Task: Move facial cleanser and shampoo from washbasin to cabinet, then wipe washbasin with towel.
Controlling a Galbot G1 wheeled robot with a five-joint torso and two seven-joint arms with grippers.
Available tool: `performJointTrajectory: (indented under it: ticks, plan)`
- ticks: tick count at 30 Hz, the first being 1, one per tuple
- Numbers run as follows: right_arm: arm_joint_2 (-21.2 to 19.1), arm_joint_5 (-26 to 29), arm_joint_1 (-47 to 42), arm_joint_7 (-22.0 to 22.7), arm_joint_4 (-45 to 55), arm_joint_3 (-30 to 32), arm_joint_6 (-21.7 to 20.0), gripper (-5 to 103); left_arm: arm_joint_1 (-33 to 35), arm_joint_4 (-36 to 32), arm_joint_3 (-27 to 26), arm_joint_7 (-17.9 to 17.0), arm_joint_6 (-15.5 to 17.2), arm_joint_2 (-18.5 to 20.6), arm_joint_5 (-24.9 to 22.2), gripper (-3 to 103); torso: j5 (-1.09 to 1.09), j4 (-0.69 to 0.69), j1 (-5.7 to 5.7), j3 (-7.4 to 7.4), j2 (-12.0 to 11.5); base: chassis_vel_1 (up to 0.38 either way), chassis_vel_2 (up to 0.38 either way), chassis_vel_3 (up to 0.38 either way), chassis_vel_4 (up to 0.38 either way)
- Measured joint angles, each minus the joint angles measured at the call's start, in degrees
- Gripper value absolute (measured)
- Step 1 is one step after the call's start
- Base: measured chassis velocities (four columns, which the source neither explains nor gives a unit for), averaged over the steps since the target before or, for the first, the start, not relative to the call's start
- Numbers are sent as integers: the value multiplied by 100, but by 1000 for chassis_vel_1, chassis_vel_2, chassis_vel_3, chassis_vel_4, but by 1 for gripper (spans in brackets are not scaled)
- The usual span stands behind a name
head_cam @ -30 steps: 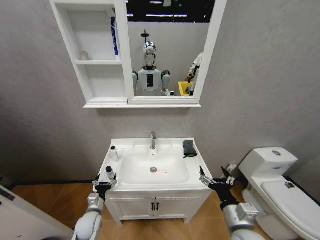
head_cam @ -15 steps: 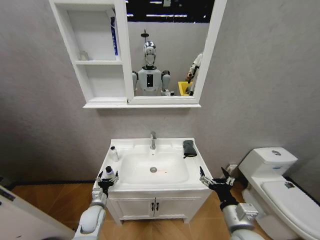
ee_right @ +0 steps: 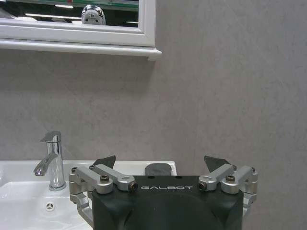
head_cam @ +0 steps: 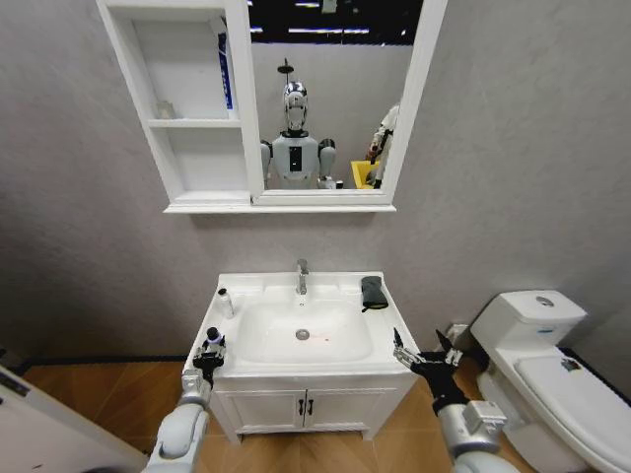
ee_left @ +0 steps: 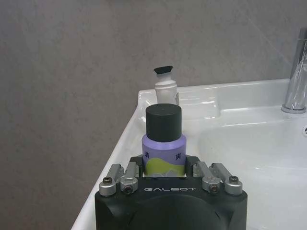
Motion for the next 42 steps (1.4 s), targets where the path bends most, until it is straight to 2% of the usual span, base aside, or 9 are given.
performJointTrajectory:
  ticks: [6,9,10,13,20,24,28,34,42]
  plan:
    - [-2,-3,-7,2,-36,30,5,100,249,-1224,32,-636,552,291,-482,43,1,0,0,0,0,0,0,0,0]
    - [2,-30,24,3,-92,6,16,100,130,-2362,2,-1532,1608,1032,-1474,43,2,1,-1,-1,0,0,0,0,0]
    - [2,-30,24,3,-92,6,16,100,130,-2362,2,-1532,1608,1032,-1474,43,2,1,-1,-1,0,0,0,0,0]
    - [41,-88,60,-6,-142,-81,22,100,-398,-3252,-123,-2166,2676,2020,-2887,43,0,0,-1,-1,0,0,0,0,0]
    - [66,-125,55,-28,-174,-123,44,100,-2346,-3244,151,-2945,3194,3770,-5255,43,0,0,0,0,1,0,0,0,0]
    - [77,-124,14,-30,-171,-103,64,100,-3565,-2636,666,-3077,3208,4161,-5765,43,0,-1,0,0,0,0,0,0,0]
    - [80,-119,-20,-31,-169,-69,89,100,-4472,-2141,1171,-3097,3211,4236,-5973,43,-2,3,0,1,0,0,0,0,0]
    - [88,-62,-135,-17,-103,83,133,100,-7004,-146,2911,-3000,3212,3717,-6001,43,1,-1,2,1,0,0,0,0,0]
    - [62,-18,-171,-1,-102,154,172,100,-7954,1401,3471,-2652,3123,3047,-5363,43,1,0,1,1,0,0,0,0,0]
